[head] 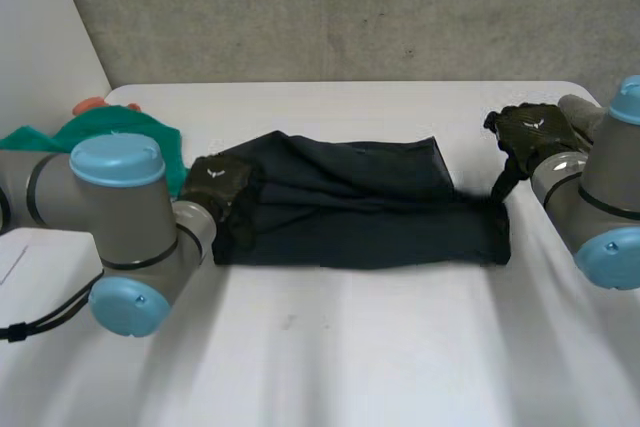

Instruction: Fold the laundry.

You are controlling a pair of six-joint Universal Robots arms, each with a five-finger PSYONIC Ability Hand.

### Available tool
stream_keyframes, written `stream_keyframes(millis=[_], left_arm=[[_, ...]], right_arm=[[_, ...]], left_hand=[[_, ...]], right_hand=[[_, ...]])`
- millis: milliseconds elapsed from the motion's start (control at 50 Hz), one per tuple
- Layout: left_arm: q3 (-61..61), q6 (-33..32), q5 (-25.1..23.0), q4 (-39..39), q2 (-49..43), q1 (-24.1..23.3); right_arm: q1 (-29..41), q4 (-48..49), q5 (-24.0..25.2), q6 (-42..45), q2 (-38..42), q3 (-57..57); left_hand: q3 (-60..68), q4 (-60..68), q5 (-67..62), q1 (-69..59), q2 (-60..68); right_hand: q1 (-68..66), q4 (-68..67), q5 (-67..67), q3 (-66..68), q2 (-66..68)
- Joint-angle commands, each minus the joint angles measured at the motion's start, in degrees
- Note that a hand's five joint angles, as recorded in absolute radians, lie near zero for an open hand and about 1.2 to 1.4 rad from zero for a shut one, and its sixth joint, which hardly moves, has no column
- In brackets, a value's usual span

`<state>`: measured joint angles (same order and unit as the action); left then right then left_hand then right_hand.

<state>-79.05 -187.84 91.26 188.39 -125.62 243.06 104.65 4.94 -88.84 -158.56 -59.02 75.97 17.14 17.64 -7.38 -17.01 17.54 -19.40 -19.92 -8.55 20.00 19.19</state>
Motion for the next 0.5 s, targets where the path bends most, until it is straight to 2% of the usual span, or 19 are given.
stream_keyframes(millis=[20, 140, 280, 360, 500], left_arm=[[3.98, -0.15, -1.17, -1.35, 0.03, 0.31], [2.59, -1.03, -3.11, -6.10, 0.02, -0.30], [-3.12, -1.38, -3.19, -9.01, 4.50, -0.30], [-4.71, -2.35, -3.19, -9.01, 5.39, -0.13], [-4.45, -6.65, -3.11, -8.83, 2.76, -0.22]], right_arm=[[0.29, -3.71, 2.96, 4.93, -8.28, 0.31], [-0.24, -13.26, 9.90, 11.33, -16.46, 4.61], [-0.24, -20.14, 11.32, 13.63, -17.88, 10.42], [-0.41, -19.10, 12.11, 12.67, -15.69, 12.97], [0.38, -9.96, 11.67, 8.19, -4.79, 13.33]], left_hand=[[4.51, 4.01, -4.27, -4.64, 4.11], [4.68, 4.18, -4.44, -4.81, 4.28], [11.56, 11.06, -11.32, -11.69, 11.16], [16.45, 15.95, -16.22, -16.58, 16.05], [16.28, 15.79, -16.05, -16.42, 15.89]], right_hand=[[3.09, 3.61, 2.24, -3.69, -2.89], [-3.11, -2.59, -3.96, 2.51, 3.31], [-12.89, -12.37, -13.74, 12.29, 13.09], [-12.73, -12.20, -13.57, 12.13, 12.93], [-16.92, -16.40, -17.77, 16.32, 17.12]])
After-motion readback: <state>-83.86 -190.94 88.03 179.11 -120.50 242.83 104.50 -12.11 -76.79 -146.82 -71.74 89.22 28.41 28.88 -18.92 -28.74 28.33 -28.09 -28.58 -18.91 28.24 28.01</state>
